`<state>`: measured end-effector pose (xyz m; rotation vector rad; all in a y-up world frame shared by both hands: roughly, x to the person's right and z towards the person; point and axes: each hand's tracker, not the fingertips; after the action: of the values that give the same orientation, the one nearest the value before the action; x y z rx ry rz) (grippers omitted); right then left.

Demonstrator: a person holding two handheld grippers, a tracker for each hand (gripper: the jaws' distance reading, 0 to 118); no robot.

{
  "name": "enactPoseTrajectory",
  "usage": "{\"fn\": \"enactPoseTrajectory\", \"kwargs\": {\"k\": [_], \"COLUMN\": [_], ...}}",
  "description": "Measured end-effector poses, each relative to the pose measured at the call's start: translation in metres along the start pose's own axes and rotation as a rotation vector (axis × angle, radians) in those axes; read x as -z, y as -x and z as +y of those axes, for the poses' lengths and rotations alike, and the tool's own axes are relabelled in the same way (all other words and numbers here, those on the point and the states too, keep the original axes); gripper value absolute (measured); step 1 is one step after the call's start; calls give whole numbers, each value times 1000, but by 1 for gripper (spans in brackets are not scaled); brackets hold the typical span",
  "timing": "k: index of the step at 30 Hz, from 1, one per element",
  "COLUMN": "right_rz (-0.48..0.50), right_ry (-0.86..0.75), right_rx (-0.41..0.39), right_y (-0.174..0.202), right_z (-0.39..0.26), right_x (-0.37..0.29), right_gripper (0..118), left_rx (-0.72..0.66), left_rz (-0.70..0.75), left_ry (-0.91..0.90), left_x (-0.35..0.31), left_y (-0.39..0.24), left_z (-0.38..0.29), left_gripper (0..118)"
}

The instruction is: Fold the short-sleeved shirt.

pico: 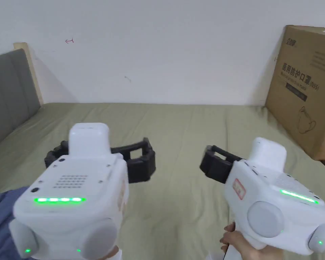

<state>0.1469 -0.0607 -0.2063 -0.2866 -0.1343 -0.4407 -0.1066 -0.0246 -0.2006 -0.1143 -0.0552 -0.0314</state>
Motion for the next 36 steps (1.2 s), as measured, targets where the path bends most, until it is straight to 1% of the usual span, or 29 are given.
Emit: {"fn": "enactPoseTrajectory", "kwargs": {"k": [1, 2, 3, 4, 5, 6, 7, 10, 11, 12, 13, 14, 15, 16, 17, 18, 19, 20, 22, 23, 27, 30, 32, 36], "right_rz": [-44, -72, -88, -90, -98, -97, -87, -63, -66, -72, -68, -62, -54, -71, -115, -119, -99, -78, -107, -103, -83, -42, 15, 152], "right_ry": [17, -17, -37, -77, -107, -121, -130, -147, -158, -167, -168, -169, -169, -171, -171, -170, -169, -155, -151, -150, -133, -122, -106, -51], "right_rx": [-16, -100, -165, -234, -283, -313, -330, -359, -377, -395, -410, -414, -413, -411, -404, -401, -397, -389, -392, -394, -387, -416, -439, -434], "right_y": [-5, -6, -4, -3, 0, 3, 12, 15, 19, 20, 20, 20, 20, 21, 21, 20, 15, 12, 14, 10, 11, 23, 34, 67], "right_z": [-2, -7, -11, -12, -11, -10, -8, -6, -7, -8, -9, -10, -10, -12, -13, -15, -13, -12, -12, -9, -6, -8, -10, -24], "right_x": [3, 5, 3, -1, -5, -7, -9, -11, -12, -13, -15, -17, -17, -16, -13, -13, -13, -13, -12, -13, -12, -10, -7, 2], "right_gripper": [117, 117, 117, 117, 117, 117, 117, 117, 117, 116, 111, 88, 54, 18, 7, 6, 2, 0, 0, 0, 0, 0, 0, 0], "left_rx": [17, -9, -46, -100, -146, -158, -139, -58, -53, -39, -42, -46, -47, -39, -16, -4, -27, -32, -24, -17, -35, -38, -51, -119], "left_rz": [4, -18, -51, -67, -63, -66, -56, 4, -10, -20, -33, -36, -45, -47, -43, -24, -32, -50, -45, -29, -48, -28, 19, 104], "left_ry": [3, 10, 28, 53, 70, 59, 47, 27, 24, 16, 17, 24, 36, 51, 81, 107, 119, 145, 141, 142, 148, 151, 134, 141], "left_x": [-1, 1, 2, 4, 2, 4, 5, 3, 3, 1, -1, 0, 1, 5, 8, 8, 8, 9, 12, 12, 14, 13, 8, -3], "left_y": [-3, -3, 0, 3, 8, 11, 13, 11, 11, 13, 10, 10, 10, 9, 4, 4, 3, 4, 4, 4, 11, 22, 36, 76], "left_z": [-8, -11, -11, -10, -9, -8, -7, 0, 0, -1, -1, -3, -5, -7, -10, -11, -11, -12, -15, -15, -10, -7, -5, -6], "left_gripper": [118, 118, 118, 118, 118, 118, 118, 118, 115, 109, 92, 69, 41, 6, 0, 0, 0, 0, 0, 0, 0, 0, 0, 0]}}
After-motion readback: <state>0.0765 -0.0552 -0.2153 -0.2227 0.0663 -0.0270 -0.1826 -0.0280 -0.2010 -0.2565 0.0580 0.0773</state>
